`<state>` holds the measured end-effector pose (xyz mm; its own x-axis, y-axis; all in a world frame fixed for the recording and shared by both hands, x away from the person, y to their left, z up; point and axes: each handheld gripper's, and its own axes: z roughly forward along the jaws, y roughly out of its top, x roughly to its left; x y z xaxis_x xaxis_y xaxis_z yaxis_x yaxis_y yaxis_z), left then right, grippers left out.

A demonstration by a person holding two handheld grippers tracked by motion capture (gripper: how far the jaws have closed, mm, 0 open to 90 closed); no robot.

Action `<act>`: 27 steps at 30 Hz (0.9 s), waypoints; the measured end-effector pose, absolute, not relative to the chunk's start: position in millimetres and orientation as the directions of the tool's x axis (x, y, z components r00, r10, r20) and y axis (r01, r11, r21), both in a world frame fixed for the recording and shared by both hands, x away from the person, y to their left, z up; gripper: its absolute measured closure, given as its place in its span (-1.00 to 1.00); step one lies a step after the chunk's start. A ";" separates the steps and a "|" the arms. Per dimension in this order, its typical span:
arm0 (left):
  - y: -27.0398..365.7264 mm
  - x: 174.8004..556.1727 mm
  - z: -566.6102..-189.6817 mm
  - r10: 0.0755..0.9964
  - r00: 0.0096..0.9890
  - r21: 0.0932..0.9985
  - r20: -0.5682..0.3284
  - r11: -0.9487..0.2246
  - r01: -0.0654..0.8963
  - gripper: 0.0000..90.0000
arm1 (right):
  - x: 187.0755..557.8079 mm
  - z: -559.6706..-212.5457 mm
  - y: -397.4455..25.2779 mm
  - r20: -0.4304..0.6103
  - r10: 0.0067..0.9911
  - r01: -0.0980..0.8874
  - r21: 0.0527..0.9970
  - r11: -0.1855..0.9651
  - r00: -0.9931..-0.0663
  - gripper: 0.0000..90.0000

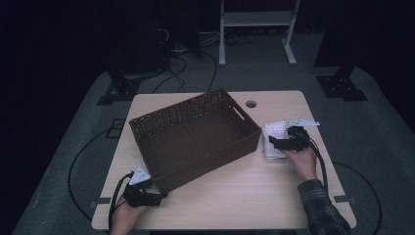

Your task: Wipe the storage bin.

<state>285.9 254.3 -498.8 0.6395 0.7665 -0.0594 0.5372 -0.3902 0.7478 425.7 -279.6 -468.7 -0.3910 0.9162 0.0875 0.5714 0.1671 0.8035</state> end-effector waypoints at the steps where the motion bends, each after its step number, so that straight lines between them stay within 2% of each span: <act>1: 254.3 285.9 -498.8 0.766 0.639 0.748 -0.059 -0.390 0.537 -0.82 | 425.7 -468.7 -279.6 0.088 0.916 0.571 0.803 0.167 -0.391 -0.80; 3: 254.3 285.9 -498.7 0.766 0.640 0.747 -0.059 -0.391 0.537 -0.82 | 432.5 -480.6 -277.0 0.084 0.923 0.608 0.774 0.178 -0.377 -0.90; 6: 254.6 286.1 -498.6 0.764 0.643 0.746 -0.058 -0.395 0.537 -0.82 | 435.9 -489.2 -273.7 0.096 0.918 0.632 0.752 0.187 -0.386 -0.94; 16: 254.6 286.3 -498.8 0.761 0.645 0.748 -0.064 -0.391 0.537 -0.85 | 437.6 -499.3 -266.1 0.082 0.913 0.660 0.717 0.225 -0.399 -0.94; 18: 254.4 286.6 -499.1 0.762 0.644 0.749 -0.070 -0.385 0.538 -0.89 | 436.6 -500.0 -265.7 0.079 0.914 0.664 0.713 0.228 -0.399 -0.87; 19: 254.9 287.1 -499.2 0.768 0.637 0.744 -0.073 -0.383 0.547 -0.93 | 434.5 -498.4 -266.0 0.078 0.903 0.650 0.721 0.241 -0.422 -0.63; 21: 254.9 287.1 -499.3 0.768 0.636 0.745 -0.073 -0.382 0.547 -0.95 | 433.4 -497.8 -265.8 0.076 0.900 0.646 0.722 0.247 -0.429 -0.59; 23: 254.8 287.1 -499.3 0.768 0.636 0.744 -0.074 -0.382 0.548 -0.95 | 431.0 -496.7 -265.4 0.082 0.888 0.636 0.728 0.257 -0.453 -0.34; 26: 254.9 287.2 -499.3 0.768 0.636 0.745 -0.073 -0.382 0.547 -0.95 | 430.3 -495.8 -265.7 0.090 0.885 0.637 0.728 0.254 -0.456 -0.19; 27: 254.9 287.2 -499.3 0.768 0.636 0.745 -0.073 -0.382 0.547 -0.95 | 429.0 -495.2 -267.4 0.105 0.879 0.633 0.733 0.248 -0.466 0.09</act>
<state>287.2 254.9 -499.3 0.6365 0.7678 -0.0733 0.5471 -0.3824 0.7446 429.0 -267.4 -495.2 -0.4658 0.8787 0.1046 0.6333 0.2485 0.7329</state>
